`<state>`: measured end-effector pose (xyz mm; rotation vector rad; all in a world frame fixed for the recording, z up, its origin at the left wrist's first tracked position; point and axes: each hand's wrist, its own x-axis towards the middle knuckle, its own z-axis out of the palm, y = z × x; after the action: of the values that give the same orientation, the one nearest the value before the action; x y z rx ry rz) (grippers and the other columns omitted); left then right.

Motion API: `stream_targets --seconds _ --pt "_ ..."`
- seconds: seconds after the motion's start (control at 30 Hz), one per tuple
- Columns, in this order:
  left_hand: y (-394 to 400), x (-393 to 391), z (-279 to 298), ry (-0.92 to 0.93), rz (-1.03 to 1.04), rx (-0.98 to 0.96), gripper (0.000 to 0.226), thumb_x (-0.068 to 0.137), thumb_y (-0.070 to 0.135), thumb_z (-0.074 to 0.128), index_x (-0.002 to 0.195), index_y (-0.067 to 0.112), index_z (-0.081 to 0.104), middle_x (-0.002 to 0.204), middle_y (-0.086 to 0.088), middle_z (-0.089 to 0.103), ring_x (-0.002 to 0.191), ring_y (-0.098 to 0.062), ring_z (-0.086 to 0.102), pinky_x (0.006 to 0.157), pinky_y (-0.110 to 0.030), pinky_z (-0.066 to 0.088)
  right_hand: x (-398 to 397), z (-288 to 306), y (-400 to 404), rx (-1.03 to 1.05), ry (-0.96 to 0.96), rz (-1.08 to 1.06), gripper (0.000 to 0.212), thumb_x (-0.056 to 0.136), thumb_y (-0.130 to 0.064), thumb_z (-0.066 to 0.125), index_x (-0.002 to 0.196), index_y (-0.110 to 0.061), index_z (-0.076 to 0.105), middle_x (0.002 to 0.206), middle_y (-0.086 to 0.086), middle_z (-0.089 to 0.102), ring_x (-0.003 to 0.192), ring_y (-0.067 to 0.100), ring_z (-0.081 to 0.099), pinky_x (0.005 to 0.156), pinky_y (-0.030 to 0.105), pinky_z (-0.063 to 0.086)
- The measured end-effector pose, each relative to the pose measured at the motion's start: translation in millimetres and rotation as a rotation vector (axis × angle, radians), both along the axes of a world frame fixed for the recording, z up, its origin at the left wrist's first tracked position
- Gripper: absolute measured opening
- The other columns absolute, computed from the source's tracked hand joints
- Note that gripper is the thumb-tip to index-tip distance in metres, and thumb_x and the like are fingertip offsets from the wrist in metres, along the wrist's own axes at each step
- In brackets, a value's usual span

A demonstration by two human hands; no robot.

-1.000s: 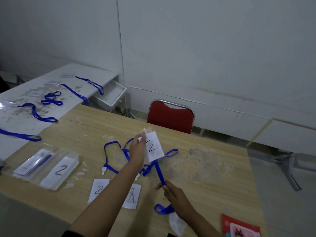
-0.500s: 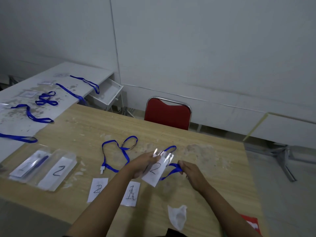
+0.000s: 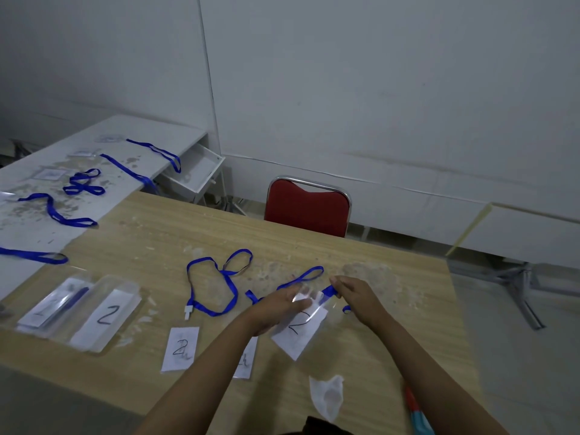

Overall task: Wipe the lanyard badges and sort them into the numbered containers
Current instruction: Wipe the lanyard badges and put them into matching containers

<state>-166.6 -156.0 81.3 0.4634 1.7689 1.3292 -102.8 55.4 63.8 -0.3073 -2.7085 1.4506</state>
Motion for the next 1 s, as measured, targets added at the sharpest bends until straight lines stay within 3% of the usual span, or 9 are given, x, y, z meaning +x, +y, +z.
stream_targets --seconds 0.1,0.23,0.33,0.4,0.53,0.63,0.8,0.9,1.0 --pt "1.8 0.2 -0.5 0.014 -0.002 -0.009 0.052 0.094 0.037 0.059 0.141 0.025 0.040 0.146 -0.002 0.043 0.132 -0.022 0.043 0.112 -0.047 0.036 -1.1 0.4 1.1 0.021 0.008 -0.007 0.039 0.103 -0.035 0.044 0.066 -0.031 0.058 0.064 -0.010 0.057 0.061 -0.005 0.052 0.063 0.006 0.039" --pt "2.2 -1.0 -4.1 -0.104 -0.049 -0.101 0.043 0.096 0.031 0.057 0.127 0.001 0.054 0.128 -0.025 0.057 0.116 -0.039 0.057 0.105 -0.054 0.041 -2.5 4.9 2.7 0.005 0.046 0.015 0.040 0.101 -0.036 0.047 0.065 -0.025 0.058 0.066 -0.002 0.058 0.061 0.002 0.052 0.063 0.014 0.041" --pt "2.7 -1.8 -4.1 -0.142 -0.027 -0.072 0.032 0.097 0.026 0.056 0.121 0.004 0.059 0.117 -0.016 0.065 0.111 -0.030 0.062 0.100 -0.043 0.047 -3.3 4.7 3.7 0.023 0.036 0.036 0.040 0.102 -0.035 0.046 0.071 -0.015 0.061 0.070 0.006 0.061 0.064 0.015 0.054 0.066 0.024 0.044" --pt "2.4 -1.3 -3.2 -0.133 -0.040 -0.061 0.024 0.096 0.022 0.057 0.114 0.008 0.065 0.111 -0.008 0.068 0.105 -0.022 0.064 0.097 -0.037 0.048 -3.8 2.6 4.0 0.025 0.035 0.052 0.040 0.102 -0.036 0.046 0.070 -0.018 0.060 0.067 -0.001 0.059 0.064 0.011 0.054 0.067 0.025 0.043" --pt "0.9 -2.4 -2.5 -0.066 -0.057 -0.117 0.031 0.094 0.024 0.060 0.113 -0.001 0.066 0.112 -0.013 0.069 0.109 -0.026 0.064 0.104 -0.042 0.046 -5.7 -2.5 2.0 0.051 0.023 0.085 0.040 0.102 -0.038 0.046 0.069 -0.020 0.059 0.065 -0.006 0.057 0.061 0.004 0.051 0.067 0.026 0.042" --pt "-0.4 -1.2 -0.7 -0.063 -0.055 -0.107 0.030 0.094 0.026 0.060 0.110 0.002 0.068 0.109 -0.010 0.071 0.108 -0.026 0.065 0.098 -0.039 0.048 -7.7 -2.6 1.3 0.067 0.013 0.073 0.038 0.101 -0.039 0.045 0.067 -0.027 0.057 0.065 -0.005 0.056 0.060 0.003 0.050 0.068 0.028 0.043" --pt "-1.5 -0.1 -1.2 -0.049 -0.010 -0.108 0.024 0.095 0.028 0.059 0.105 0.008 0.069 0.098 0.005 0.070 0.092 -0.012 0.065 0.080 -0.023 0.050 -6.0 -0.5 -0.5 -0.031 -0.013 0.077 0.049 0.096 -0.057 0.044 0.065 -0.022 0.060 0.071 0.004 0.060 0.064 0.006 0.053 0.070 0.026 0.042" --pt "-2.2 0.7 -4.7 -0.049 0.051 -0.121 0.027 0.096 0.028 0.058 0.103 0.002 0.061 0.099 -0.014 0.059 0.091 -0.025 0.057 0.081 -0.035 0.043 -5.2 1.4 -3.1 -0.077 -0.099 0.110 0.046 0.092 -0.061 0.050 0.071 -0.026 0.072 0.082 -0.005 0.070 0.076 0.005 0.062 0.076 0.023 0.047" --pt "-3.4 1.8 -9.2 -0.102 0.076 -0.080 0.028 0.096 0.028 0.057 0.100 0.001 0.062 0.102 -0.016 0.065 0.095 -0.028 0.061 0.084 -0.037 0.046 -6.6 -1.4 -2.5 0.015 -0.124 0.116 0.041 0.095 -0.050 0.053 0.065 -0.025 0.065 0.070 0.000 0.062 0.063 0.012 0.055 0.067 0.026 0.042"
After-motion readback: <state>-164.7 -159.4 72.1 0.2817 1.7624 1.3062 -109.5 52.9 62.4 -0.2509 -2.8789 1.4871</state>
